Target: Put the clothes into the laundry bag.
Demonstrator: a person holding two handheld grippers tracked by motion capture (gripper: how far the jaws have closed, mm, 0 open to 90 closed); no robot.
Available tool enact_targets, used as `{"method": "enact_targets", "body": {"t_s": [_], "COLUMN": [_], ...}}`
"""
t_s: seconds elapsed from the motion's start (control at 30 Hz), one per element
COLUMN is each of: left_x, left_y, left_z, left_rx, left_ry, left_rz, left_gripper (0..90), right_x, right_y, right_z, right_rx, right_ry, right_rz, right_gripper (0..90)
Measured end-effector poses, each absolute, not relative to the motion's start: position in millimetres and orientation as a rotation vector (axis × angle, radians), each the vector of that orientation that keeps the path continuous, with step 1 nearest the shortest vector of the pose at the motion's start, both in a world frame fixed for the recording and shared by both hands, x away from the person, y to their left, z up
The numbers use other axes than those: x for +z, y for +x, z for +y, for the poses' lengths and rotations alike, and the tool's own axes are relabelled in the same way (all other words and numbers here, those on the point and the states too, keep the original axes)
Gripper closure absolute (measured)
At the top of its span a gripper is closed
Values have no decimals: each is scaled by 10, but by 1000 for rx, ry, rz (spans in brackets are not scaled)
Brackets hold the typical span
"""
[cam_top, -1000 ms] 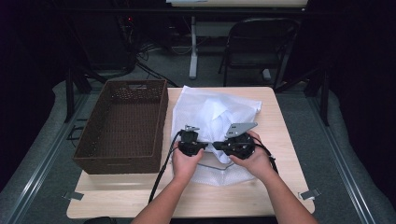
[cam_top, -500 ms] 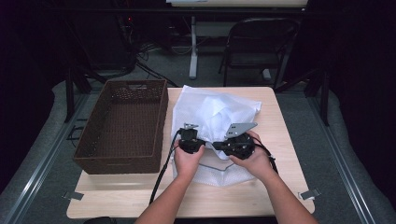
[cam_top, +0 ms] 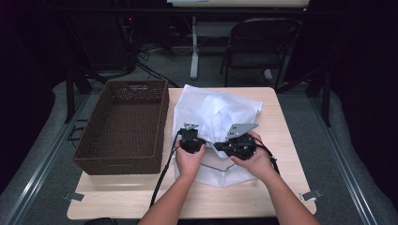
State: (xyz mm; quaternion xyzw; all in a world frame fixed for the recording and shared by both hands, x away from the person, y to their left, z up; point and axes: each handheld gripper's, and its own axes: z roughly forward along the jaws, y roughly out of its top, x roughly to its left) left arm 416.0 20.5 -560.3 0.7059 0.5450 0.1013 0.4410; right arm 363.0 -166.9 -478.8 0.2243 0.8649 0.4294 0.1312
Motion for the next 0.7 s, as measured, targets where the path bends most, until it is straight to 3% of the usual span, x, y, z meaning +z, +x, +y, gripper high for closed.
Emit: {"method": "enact_targets", "body": {"t_s": [0.3, 0.7], "left_x": [-5658, -5622], "left_y": [4182, 4143], "left_z": [213, 266], "left_rx": [217, 164], "left_ry": [1784, 1852], "left_rz": [1360, 1267], "left_gripper": [800, 532], "right_x": [-4804, -4813], "right_y": [3638, 3655], "right_z": [-1671, -1693], "right_rx": [1238, 1232], "right_ry": [663, 670], "right_rz": [2515, 2513], "right_gripper": [893, 893]}}
